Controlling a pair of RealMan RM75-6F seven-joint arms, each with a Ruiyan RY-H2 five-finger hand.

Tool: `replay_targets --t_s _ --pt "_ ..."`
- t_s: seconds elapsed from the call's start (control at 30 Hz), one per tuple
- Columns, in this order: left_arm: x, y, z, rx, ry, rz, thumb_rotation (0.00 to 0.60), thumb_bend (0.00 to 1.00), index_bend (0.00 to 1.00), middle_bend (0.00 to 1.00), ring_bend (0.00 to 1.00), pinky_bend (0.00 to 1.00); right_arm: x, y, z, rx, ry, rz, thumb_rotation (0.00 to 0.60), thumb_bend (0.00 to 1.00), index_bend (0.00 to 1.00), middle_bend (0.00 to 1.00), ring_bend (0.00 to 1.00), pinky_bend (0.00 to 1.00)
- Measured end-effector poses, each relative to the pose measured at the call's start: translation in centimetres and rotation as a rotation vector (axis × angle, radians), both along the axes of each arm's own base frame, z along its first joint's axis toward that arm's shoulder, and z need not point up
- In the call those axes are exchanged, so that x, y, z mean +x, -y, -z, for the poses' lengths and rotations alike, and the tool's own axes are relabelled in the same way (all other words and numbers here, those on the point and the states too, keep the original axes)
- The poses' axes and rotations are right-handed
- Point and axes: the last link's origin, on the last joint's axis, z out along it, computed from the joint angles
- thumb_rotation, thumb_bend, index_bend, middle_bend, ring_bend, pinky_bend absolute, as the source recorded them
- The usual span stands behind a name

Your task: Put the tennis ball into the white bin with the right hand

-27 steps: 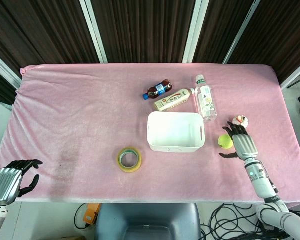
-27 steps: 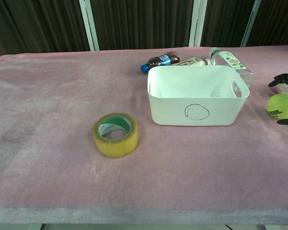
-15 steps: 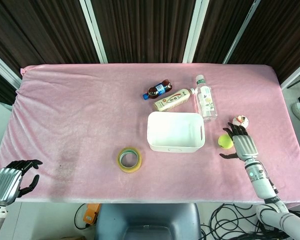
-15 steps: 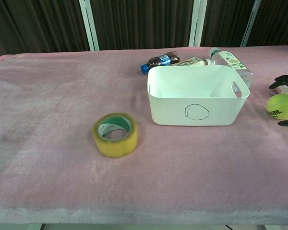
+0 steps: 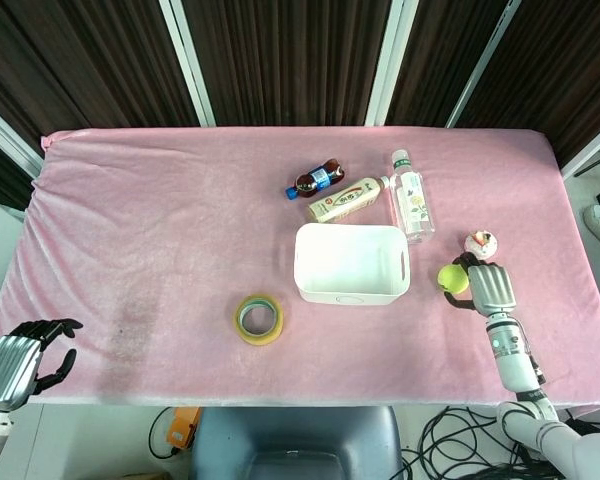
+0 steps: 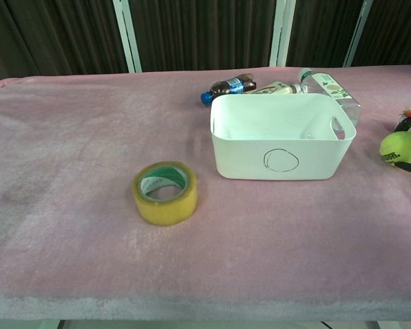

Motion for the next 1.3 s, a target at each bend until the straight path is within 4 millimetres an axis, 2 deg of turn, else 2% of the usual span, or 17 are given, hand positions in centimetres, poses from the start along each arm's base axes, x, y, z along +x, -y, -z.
replay_targets --t_s 0.03,0.07,0.17,0.27,0.37,0.5,0.6,0.67,0.7,0.77,0.83,0.93,1.03,1.1,1.23,1.3 --pt "0.0 0.0 0.0 0.001 0.002 -0.002 0.6 0.44 0.38 0.47 0.4 0.43 0.0 0.0 0.0 -0.01 -0.008 -0.002 0.6 0.87 0.85 0.51 0.61 0.72" --pt "-0.1 0.0 -0.1 0.002 0.003 -0.002 0.6 0.44 0.38 0.47 0.4 0.43 0.0 0.0 0.0 -0.022 -0.017 -0.003 0.6 0.89 0.87 0.51 0.61 0.73" --pt "-0.1 0.1 -0.2 0.007 0.006 -0.002 0.6 0.44 0.38 0.47 0.4 0.43 -0.2 0.0 -0.2 -0.075 -0.049 -0.014 0.6 0.91 0.89 0.52 0.62 0.73" --pt "-0.1 0.1 -0.2 0.006 0.005 -0.004 0.6 0.44 0.38 0.47 0.4 0.43 0.5 -0.2 -0.9 -0.16 -0.055 -0.071 0.6 0.92 0.89 0.52 0.62 0.74" --pt "-0.1 0.1 -0.2 0.005 0.004 -0.003 0.6 0.44 0.38 0.47 0.4 0.43 2.3 -0.7 -1.6 -0.266 -0.038 -0.171 0.6 0.91 0.89 0.52 0.62 0.74" --pt "-0.1 0.1 -0.2 0.007 0.004 -0.003 0.6 0.44 0.38 0.47 0.4 0.43 5.6 -1.7 -2.4 -0.393 0.02 -0.336 0.6 0.91 0.88 0.52 0.62 0.73" --pt "-0.1 0.1 -0.1 0.004 0.001 -0.004 0.6 0.44 0.38 0.47 0.41 0.43 7.9 -2.0 -2.3 -0.414 0.078 -0.399 0.6 0.91 0.87 0.52 0.61 0.72" --pt "-0.1 0.1 -0.1 0.003 -0.001 -0.004 0.6 0.44 0.38 0.47 0.41 0.43 8.9 -1.8 -1.9 -0.396 0.1 -0.406 0.6 0.87 0.82 0.52 0.58 0.68" --pt "-0.1 0.1 -0.1 0.002 -0.002 -0.004 0.6 0.44 0.38 0.47 0.4 0.43 9.5 -1.6 -1.6 -0.372 0.107 -0.403 0.6 0.83 0.76 0.5 0.53 0.63" --pt "-0.1 0.1 -0.1 0.0 -0.002 -0.005 0.6 0.44 0.38 0.47 0.4 0.43 10.2 -1.1 -0.9 -0.321 0.113 -0.388 0.6 0.72 0.63 0.42 0.39 0.5" --pt "-0.1 0.1 0.0 -0.003 -0.003 -0.009 0.6 0.44 0.38 0.47 0.4 0.43 11.0 -0.4 0.2 -0.246 0.121 -0.361 0.6 0.57 0.46 0.28 0.21 0.33" --pt "-0.2 0.0 0.0 -0.006 -0.002 -0.014 0.6 0.44 0.38 0.47 0.41 0.43 12.0 0.3 1.7 -0.126 0.137 -0.31 0.6 0.41 0.29 0.14 0.04 0.17" --pt "-0.2 0.0 -0.1 -0.006 0.001 -0.015 0.6 0.44 0.38 0.48 0.41 0.43 13.1 0.6 2.9 -0.012 0.156 -0.276 0.6 0.33 0.18 0.05 0.0 0.11" --pt "-0.2 0.1 -0.2 -0.005 0.003 -0.011 0.6 0.44 0.38 0.47 0.41 0.43 13.7 0.4 2.9 0.033 0.163 -0.276 0.6 0.31 0.15 0.03 0.0 0.09" --pt "-0.2 0.1 -0.2 -0.004 0.001 -0.01 0.6 0.44 0.38 0.48 0.41 0.43 13.9 -0.7 1.9 0.044 0.176 -0.313 0.6 0.3 0.13 0.03 0.0 0.09" --pt "-0.2 0.1 -0.1 -0.006 -0.001 -0.011 0.6 0.44 0.38 0.48 0.41 0.43 13.8 -1.9 0.8 0.031 0.189 -0.343 0.6 0.3 0.13 0.03 0.0 0.09"
